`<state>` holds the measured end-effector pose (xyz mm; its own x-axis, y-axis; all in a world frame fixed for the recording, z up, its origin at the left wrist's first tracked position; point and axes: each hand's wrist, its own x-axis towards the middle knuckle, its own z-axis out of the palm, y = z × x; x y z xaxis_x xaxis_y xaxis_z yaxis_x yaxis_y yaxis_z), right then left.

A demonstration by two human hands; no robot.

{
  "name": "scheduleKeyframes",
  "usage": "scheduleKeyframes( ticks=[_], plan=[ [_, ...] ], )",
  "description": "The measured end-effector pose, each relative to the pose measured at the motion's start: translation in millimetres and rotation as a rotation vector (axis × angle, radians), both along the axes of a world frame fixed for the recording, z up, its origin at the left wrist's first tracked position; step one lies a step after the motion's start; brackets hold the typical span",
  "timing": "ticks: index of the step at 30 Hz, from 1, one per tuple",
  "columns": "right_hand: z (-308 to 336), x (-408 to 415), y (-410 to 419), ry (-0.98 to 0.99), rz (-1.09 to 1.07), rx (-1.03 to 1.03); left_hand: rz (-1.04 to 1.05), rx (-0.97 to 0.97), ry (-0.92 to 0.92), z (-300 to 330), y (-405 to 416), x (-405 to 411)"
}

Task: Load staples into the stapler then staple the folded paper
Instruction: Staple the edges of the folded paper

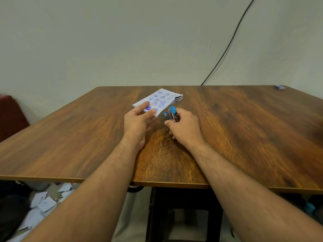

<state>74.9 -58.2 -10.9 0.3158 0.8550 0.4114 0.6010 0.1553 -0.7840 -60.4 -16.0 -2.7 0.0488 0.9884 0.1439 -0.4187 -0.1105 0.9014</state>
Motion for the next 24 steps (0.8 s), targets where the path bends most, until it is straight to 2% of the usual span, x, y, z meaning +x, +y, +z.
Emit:
scheduleKeyframes(
  ticks=[4, 11, 19, 24],
  plan=[
    [2, 2, -3, -0.016, 0.037, -0.035, -0.047, 0.023, 0.047, -1, -3, 2],
    [7, 3, -4, 0.332, 0.087, -0.162, -0.053, 0.079, 0.068, -4, -4, 4],
    [7, 10, -5, 0.537, 0.218, -0.191, -0.027, 0.161, 0.135, -4, -9, 7],
    [8, 12, -5, 0.614, 0.298, -0.174, -0.079, 0.162, 0.132, -5, -7, 6]
  ],
)
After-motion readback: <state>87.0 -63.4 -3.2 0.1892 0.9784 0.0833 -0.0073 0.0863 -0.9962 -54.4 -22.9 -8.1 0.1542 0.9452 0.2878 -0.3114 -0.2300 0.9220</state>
